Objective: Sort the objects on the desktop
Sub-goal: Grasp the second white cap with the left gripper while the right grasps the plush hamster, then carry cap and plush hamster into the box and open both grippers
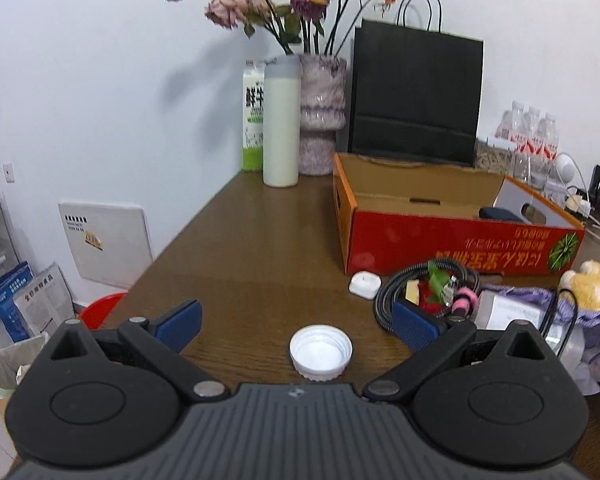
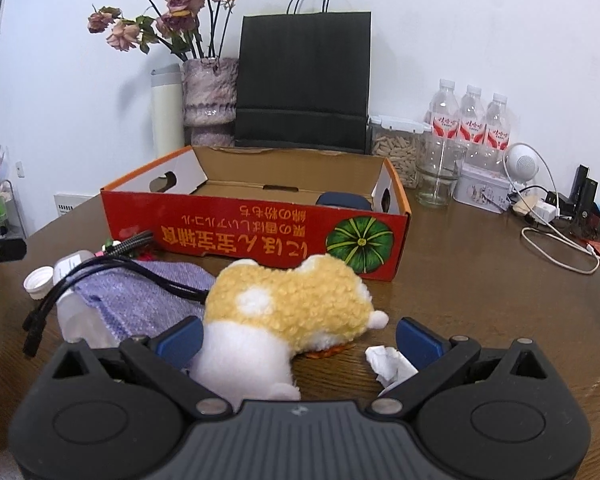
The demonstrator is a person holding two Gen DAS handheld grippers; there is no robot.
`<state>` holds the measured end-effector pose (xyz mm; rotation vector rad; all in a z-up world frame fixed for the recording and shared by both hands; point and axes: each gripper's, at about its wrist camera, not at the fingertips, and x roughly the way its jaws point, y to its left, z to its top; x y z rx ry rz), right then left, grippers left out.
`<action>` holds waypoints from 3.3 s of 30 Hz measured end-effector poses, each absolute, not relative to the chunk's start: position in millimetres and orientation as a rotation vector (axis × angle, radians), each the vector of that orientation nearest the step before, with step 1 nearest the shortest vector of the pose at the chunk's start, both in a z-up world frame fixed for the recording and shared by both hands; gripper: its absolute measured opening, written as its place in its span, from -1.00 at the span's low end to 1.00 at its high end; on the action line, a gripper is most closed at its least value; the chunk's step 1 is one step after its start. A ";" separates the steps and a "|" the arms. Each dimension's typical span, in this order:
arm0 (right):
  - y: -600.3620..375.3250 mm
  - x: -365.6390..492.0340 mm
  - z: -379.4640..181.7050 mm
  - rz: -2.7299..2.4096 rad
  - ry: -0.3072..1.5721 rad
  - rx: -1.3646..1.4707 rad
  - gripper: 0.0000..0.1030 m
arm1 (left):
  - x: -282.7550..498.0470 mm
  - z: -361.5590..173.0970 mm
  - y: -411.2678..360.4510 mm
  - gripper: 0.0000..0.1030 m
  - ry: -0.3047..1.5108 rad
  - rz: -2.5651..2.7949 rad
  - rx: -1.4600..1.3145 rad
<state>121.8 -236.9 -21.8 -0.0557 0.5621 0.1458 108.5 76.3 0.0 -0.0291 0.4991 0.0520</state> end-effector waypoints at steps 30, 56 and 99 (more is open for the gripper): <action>-227.4 131.6 -43.4 0.218 0.626 -0.027 0.08 | 143.9 -27.9 69.9 0.23 0.643 -0.002 -0.055; -230.0 112.6 -12.6 0.232 0.440 -0.028 -0.02 | 125.4 17.2 46.5 -0.20 0.452 -0.058 -0.071; -215.5 330.0 3.5 0.224 0.521 -0.061 -0.02 | 345.4 17.4 -42.1 -0.20 0.531 -0.099 0.047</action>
